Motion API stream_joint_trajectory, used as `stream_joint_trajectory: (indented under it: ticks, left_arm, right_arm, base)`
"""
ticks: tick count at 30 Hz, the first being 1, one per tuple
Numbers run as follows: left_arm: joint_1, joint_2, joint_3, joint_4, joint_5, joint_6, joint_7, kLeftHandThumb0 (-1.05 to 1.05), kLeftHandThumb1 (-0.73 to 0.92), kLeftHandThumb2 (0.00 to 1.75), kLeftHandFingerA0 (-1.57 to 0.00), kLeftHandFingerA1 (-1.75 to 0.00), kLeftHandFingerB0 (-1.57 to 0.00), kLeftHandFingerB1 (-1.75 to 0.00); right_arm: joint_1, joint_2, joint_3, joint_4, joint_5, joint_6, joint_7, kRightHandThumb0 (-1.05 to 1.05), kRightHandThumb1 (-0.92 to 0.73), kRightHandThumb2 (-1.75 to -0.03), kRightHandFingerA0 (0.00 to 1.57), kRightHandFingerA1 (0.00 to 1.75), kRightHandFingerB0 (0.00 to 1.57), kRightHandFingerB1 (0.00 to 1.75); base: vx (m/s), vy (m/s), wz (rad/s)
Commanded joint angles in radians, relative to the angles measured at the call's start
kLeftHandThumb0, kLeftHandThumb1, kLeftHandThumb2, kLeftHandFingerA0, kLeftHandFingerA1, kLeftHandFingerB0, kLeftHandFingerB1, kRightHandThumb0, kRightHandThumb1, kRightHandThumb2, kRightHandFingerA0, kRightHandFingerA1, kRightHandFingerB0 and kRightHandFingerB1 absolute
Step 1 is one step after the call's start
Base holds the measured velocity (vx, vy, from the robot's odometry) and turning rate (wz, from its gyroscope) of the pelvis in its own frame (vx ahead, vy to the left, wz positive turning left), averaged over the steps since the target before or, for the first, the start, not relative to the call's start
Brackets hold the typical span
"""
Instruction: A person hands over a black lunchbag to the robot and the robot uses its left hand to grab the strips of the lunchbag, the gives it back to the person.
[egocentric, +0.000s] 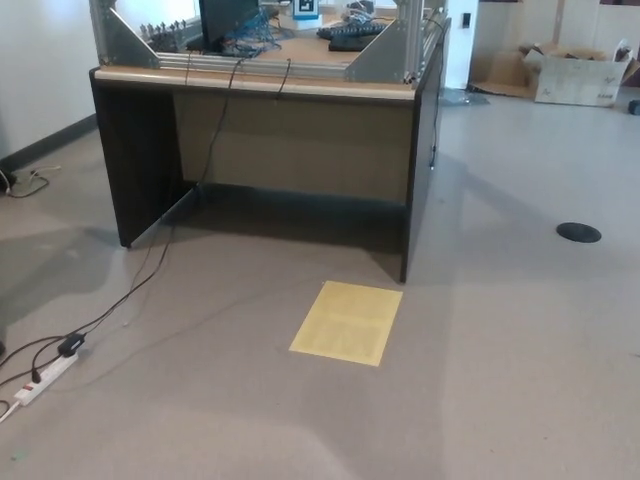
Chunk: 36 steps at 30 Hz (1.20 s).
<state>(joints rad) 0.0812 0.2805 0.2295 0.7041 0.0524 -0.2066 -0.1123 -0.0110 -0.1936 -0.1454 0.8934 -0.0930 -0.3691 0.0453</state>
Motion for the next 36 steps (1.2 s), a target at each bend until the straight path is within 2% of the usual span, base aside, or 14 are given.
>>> stream_joint_trajectory:
  ticks: [1,9,10,11,27,31,33,34,36]
  left_arm:
    - [0.001,0.043,0.048,-0.021,-0.096,-0.083,-0.091,-0.4,0.41,0.63,-0.33,-0.42,-0.27,-0.38]
    - [-0.003,0.046,0.057,-0.013,-0.102,-0.104,-0.113,-0.4,0.44,0.62,-0.28,-0.39,-0.26,-0.36]
    - [-0.004,0.046,0.059,-0.009,-0.106,-0.107,-0.116,-0.34,0.48,0.55,-0.31,-0.35,-0.27,-0.31]
    - [-0.006,0.049,0.059,-0.004,-0.107,-0.109,-0.118,-0.41,0.44,0.62,-0.26,-0.39,-0.23,-0.36]
    - [-0.006,0.054,0.054,0.017,-0.112,-0.128,-0.12,-0.41,0.44,0.62,-0.27,-0.39,-0.23,-0.35]
    - [0.004,0.031,0.082,0.013,-0.151,-0.171,-0.117,-0.42,0.41,0.62,-0.27,-0.4,-0.23,-0.36]
    - [0.003,0.035,0.09,-0.005,-0.16,-0.198,-0.126,-0.49,0.41,0.65,-0.24,-0.39,-0.18,-0.35]
    - [-0.002,0.043,0.096,-0.064,-0.166,-0.226,-0.13,-0.25,0.32,0.87,-0.08,-0.5,-0.08,-0.5]
    - [-0.01,0.05,0.103,-0.128,-0.182,-0.241,-0.147,-0.25,0.32,0.87,-0.08,-0.5,-0.08,-0.5]
  right_arm:
    - [-0.016,0.0,-0.043,0.029,0.078,-0.216,0.032,-0.54,-0.59,-0.57,0.49,0.46,0.26,0.3]
    - [-0.03,-0.006,-0.04,0.068,0.061,-0.263,0.018,-0.54,-0.6,-0.58,0.46,0.44,0.26,0.3]
    - [-0.031,-0.005,-0.04,0.07,0.062,-0.268,0.018,-0.54,-0.6,-0.58,0.46,0.44,0.26,0.3]
    - [-0.034,-0.004,-0.041,0.074,0.066,-0.27,0.02,-0.55,-0.6,-0.58,0.45,0.44,0.26,0.3]
    - [-0.045,-0.009,-0.033,0.113,0.076,-0.3,0.024,-0.57,-0.59,-0.58,0.46,0.44,0.26,0.3]
    - [-0.041,-0.01,-0.029,0.12,0.073,-0.309,0.025,-0.58,-0.58,-0.58,0.47,0.44,0.26,0.3]
    - [-0.045,-0.008,-0.03,0.124,0.077,-0.31,0.029,-0.56,-0.58,-0.57,0.47,0.44,0.26,0.3]
    - [-0.047,-0.006,-0.032,0.125,0.082,-0.309,0.034,-0.57,-0.58,-0.58,0.47,0.44,0.26,0.3]
    - [-0.052,-0.007,-0.029,0.125,0.08,-0.307,0.033,-0.57,-0.58,-0.58,0.47,0.44,0.26,0.3]
  base:
    - [0.0,0.0,0.0]
    - [0.0,0.0,0.0]
    - [0.0,0.0,0.0]
    - [0.0,0.0,0.0]
    - [0.0,0.0,0.0]
    - [0.0,0.0,0.0]
    - [0.0,0.0,0.0]
    - [0.0,0.0,0.0]
    - [0.0,0.0,0.0]
